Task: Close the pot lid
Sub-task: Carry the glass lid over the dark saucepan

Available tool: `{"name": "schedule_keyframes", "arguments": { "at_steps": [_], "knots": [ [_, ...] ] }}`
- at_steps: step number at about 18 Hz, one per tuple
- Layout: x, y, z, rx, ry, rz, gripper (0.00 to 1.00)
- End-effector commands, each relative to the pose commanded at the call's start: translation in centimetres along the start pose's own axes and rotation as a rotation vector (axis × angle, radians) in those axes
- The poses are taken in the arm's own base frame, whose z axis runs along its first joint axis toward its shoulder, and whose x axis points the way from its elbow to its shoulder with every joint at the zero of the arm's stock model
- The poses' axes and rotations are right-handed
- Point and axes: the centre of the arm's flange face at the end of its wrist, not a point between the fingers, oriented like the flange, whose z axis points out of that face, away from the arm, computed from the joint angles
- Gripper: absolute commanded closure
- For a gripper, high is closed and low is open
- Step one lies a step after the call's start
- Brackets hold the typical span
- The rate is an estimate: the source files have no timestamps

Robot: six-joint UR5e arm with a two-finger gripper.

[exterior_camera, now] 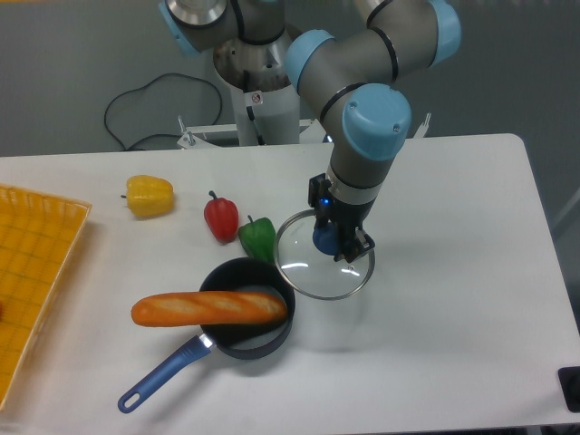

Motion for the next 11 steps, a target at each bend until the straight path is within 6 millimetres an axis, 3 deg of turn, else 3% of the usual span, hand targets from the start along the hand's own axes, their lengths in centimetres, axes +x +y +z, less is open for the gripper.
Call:
{"name": "schedule_keyframes", "arguments": {
  "at_steps": [8,11],
  "knots": [
    [1.0,-3.1,0.4,0.062,0.015,-0.028,0.53],
    [1.5,-4.8,1.5,0.066,0.040,-0.079,0.53]
  ]
}}
